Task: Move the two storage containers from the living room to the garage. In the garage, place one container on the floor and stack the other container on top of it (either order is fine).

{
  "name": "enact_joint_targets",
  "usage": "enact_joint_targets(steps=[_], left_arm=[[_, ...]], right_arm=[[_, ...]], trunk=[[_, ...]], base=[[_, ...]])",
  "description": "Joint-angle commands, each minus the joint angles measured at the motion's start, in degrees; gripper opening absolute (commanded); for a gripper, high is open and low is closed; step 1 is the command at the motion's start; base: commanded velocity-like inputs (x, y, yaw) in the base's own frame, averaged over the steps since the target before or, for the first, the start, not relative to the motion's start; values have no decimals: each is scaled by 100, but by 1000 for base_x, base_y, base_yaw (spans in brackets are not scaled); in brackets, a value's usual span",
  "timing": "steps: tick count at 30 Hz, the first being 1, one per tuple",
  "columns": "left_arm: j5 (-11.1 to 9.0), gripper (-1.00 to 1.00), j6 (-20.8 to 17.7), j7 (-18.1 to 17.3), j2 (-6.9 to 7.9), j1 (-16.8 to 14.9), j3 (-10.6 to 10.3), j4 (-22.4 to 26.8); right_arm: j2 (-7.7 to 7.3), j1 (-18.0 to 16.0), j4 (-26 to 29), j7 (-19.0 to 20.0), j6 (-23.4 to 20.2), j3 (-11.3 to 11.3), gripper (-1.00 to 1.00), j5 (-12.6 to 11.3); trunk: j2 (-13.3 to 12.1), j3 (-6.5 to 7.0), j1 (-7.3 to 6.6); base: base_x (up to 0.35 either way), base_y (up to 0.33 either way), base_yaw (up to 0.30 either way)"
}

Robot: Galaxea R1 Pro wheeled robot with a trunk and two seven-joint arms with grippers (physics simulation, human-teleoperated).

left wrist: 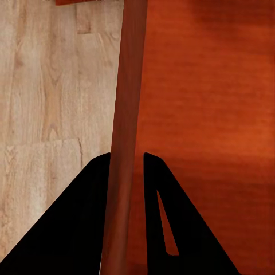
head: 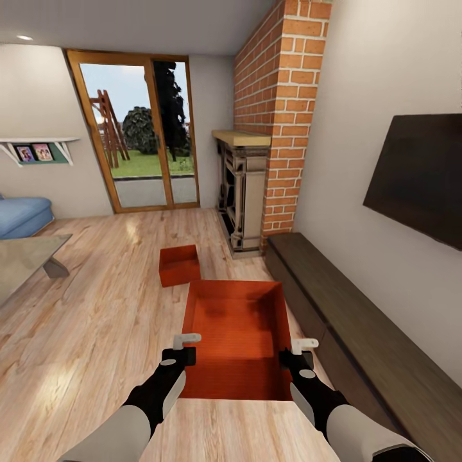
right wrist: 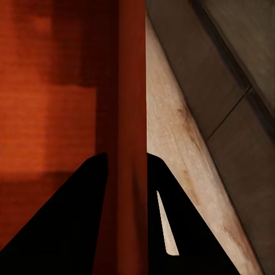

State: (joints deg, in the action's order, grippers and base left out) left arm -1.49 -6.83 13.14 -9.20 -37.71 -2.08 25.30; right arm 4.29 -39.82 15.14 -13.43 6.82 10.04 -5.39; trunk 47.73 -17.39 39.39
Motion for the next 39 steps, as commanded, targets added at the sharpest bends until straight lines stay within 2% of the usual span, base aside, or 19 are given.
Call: enact_joint_targets(steps=[1,39], left_arm=[[-79,-100,-47,57,-3,-3,67,98],[-79,-100,-29,57,5,-4,67,98]], right_arm=[[2,0,-11,-2,12,77,-100,-102],[11,0,-12,-2,12,77,-100,-102]], trunk=[[6,1,1],[6,349,1]], base=[[0,0,0],[0,0,0]])
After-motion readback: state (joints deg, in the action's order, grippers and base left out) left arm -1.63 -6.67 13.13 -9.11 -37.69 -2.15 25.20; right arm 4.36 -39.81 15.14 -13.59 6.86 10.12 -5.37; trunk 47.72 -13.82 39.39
